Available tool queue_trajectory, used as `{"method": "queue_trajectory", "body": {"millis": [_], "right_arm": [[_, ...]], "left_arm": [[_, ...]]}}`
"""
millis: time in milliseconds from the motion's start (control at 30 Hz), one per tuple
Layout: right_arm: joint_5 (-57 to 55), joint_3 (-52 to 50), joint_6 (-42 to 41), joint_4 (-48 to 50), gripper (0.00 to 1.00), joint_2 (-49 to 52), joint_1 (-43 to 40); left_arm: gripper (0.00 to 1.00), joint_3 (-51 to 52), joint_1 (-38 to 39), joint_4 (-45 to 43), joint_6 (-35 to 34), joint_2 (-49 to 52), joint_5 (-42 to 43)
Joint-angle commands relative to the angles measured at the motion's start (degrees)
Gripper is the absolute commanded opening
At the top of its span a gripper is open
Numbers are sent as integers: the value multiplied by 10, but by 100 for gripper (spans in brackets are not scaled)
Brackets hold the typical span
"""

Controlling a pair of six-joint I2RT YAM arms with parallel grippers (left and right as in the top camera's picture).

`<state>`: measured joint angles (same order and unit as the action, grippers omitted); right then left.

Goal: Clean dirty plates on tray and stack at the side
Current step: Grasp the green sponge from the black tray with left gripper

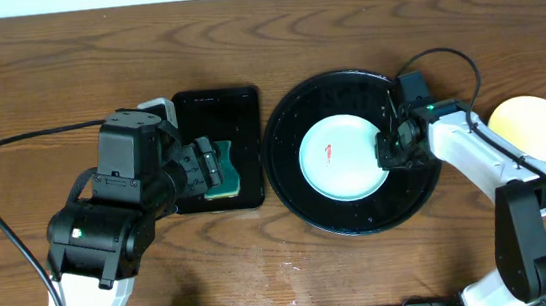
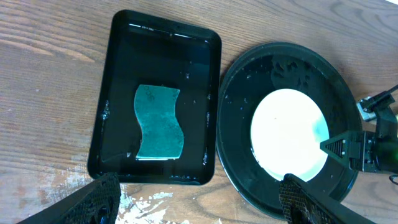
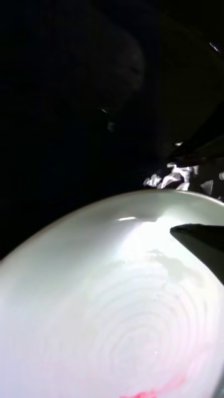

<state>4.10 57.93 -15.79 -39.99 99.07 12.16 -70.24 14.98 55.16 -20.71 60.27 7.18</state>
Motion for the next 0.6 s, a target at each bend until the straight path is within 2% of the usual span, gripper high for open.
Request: {"method": "queue_trajectory", "body": {"millis": [0, 200, 333, 467, 567], "right_arm": [[-1, 3, 30, 15, 32, -16, -19], [7, 1, 30, 23, 30, -4, -20], [7, 1, 20, 41, 20, 20, -12], [6, 1, -3, 50, 4, 44, -13], [7, 1, -5, 52, 1, 56, -14]], "left_arm": [[82, -10, -3, 1, 5, 0, 1], [82, -10, -3, 2, 5, 0, 3], [82, -9, -3, -3, 1, 3, 28], [82, -5, 1, 1, 1, 23, 29], [82, -5, 1, 5, 1, 36, 29]]}}
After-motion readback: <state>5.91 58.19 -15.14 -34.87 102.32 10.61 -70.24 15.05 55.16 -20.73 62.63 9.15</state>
